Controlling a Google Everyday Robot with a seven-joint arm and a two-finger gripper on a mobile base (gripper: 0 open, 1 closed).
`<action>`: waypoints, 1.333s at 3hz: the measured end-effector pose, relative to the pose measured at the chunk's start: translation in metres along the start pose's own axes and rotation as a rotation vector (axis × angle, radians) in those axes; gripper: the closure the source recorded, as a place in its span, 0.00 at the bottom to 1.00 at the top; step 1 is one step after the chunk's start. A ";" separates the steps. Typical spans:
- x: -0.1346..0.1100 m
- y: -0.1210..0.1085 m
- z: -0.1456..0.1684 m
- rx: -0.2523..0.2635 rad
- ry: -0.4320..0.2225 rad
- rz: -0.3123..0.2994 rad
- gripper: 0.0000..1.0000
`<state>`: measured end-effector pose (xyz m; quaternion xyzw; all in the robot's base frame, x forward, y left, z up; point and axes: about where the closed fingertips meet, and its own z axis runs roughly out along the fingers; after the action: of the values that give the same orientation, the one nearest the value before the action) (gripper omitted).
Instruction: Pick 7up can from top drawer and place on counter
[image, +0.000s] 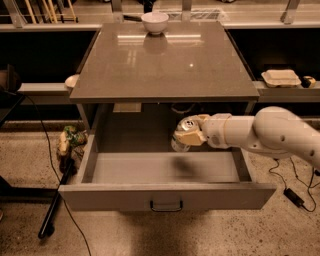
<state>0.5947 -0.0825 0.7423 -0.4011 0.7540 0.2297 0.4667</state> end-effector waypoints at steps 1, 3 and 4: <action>-0.021 -0.014 -0.049 0.006 0.012 -0.047 1.00; -0.054 -0.024 -0.074 0.030 0.020 -0.115 1.00; -0.110 -0.032 -0.114 0.068 0.043 -0.244 1.00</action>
Offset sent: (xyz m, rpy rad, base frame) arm -0.0058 -0.0324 0.0353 -0.0316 -0.0310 0.0015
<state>0.5883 -0.1396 0.8935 -0.4785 0.7169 0.1370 0.4882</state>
